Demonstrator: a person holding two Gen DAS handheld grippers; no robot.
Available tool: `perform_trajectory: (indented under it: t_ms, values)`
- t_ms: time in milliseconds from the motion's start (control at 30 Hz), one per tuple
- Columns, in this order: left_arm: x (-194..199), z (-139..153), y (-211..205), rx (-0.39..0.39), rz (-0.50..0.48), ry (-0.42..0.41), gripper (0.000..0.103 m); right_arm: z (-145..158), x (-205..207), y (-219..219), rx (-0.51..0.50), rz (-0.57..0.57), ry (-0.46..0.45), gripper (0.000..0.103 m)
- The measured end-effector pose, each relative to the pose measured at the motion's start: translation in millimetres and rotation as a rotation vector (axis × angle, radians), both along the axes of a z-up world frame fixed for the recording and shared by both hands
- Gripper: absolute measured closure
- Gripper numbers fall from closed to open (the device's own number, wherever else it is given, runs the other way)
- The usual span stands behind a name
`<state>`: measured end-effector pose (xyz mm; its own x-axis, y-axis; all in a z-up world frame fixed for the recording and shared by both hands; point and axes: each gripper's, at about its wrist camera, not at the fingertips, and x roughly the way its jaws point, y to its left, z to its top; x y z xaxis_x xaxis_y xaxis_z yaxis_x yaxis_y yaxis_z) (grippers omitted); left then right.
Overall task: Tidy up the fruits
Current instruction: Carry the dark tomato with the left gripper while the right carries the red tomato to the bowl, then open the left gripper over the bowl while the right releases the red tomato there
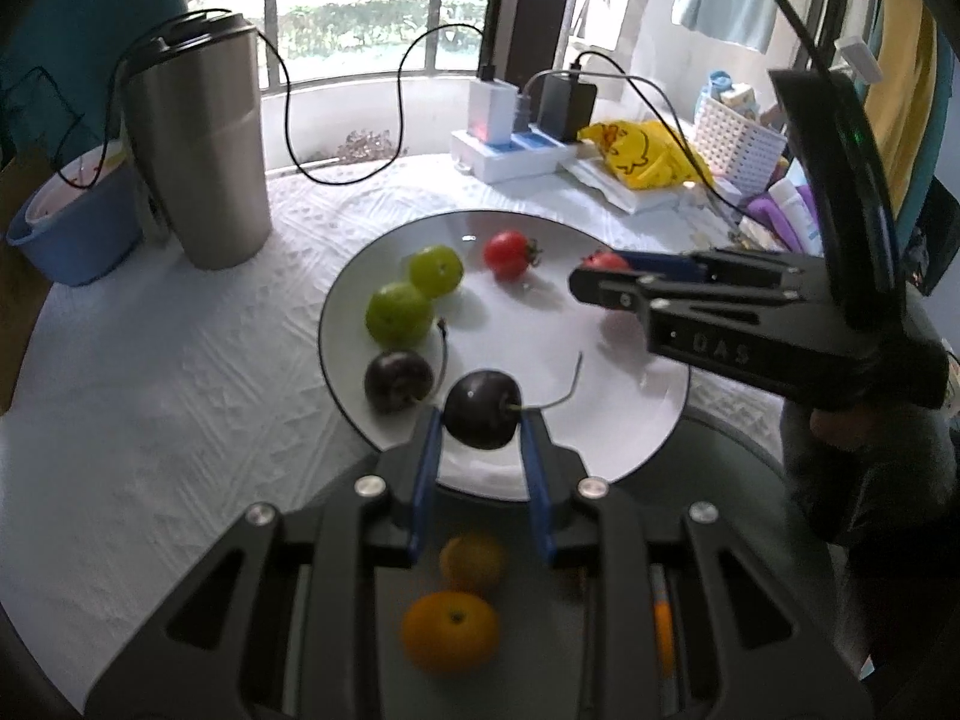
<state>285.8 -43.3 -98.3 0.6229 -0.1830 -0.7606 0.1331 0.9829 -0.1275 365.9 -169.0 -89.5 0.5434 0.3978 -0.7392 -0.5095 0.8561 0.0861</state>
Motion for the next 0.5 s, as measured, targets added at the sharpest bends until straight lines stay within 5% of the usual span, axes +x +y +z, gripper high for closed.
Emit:
perform_trajectory:
  t_ms: [500]
  values:
    - [-0.9,1.7,0.6,0.005,0.026,0.004,0.074,5.3,-3.9,-3.0,0.001,-0.011,-0.016,0.070]
